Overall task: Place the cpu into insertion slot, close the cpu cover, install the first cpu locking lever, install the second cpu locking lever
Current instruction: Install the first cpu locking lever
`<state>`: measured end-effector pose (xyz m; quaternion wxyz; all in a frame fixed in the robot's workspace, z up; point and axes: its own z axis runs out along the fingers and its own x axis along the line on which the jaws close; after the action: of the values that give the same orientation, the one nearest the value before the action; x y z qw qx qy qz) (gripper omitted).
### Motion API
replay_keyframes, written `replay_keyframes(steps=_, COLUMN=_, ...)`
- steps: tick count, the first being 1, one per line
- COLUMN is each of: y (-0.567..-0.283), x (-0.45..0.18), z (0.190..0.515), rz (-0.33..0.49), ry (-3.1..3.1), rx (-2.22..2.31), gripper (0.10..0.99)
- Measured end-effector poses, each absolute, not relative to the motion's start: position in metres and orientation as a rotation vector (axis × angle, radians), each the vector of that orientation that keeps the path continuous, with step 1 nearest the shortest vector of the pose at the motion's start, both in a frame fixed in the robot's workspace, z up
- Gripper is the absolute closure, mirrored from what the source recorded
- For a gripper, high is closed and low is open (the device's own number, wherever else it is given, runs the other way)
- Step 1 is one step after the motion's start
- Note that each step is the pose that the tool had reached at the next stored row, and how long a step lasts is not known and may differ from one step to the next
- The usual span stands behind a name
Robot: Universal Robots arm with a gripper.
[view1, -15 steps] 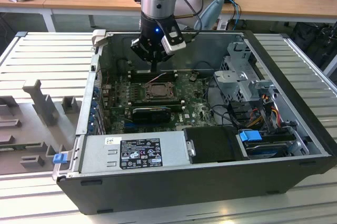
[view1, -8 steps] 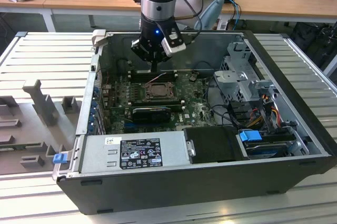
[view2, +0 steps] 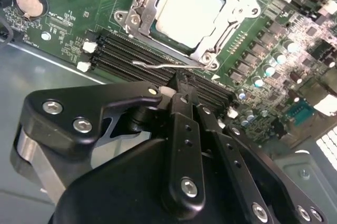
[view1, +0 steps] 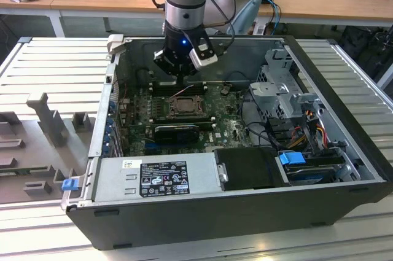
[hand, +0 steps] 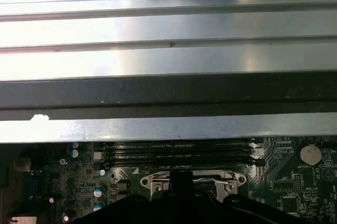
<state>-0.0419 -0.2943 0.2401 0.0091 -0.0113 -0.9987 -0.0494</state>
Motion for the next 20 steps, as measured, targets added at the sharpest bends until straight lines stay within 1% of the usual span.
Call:
replay_keyframes(steps=5, y=-0.291, x=-0.031, z=0.235, rz=-0.154, ry=-3.119, rx=-0.026, gripper=0.980)
replay_keyframes(steps=14, y=-0.289, x=-0.030, z=0.231, rz=-0.161, ry=-3.117, rx=0.034, gripper=0.980)
replay_keyframes(steps=20, y=-0.288, x=-0.024, z=0.221, rz=-0.161, ry=-3.117, rx=0.036, gripper=0.980)
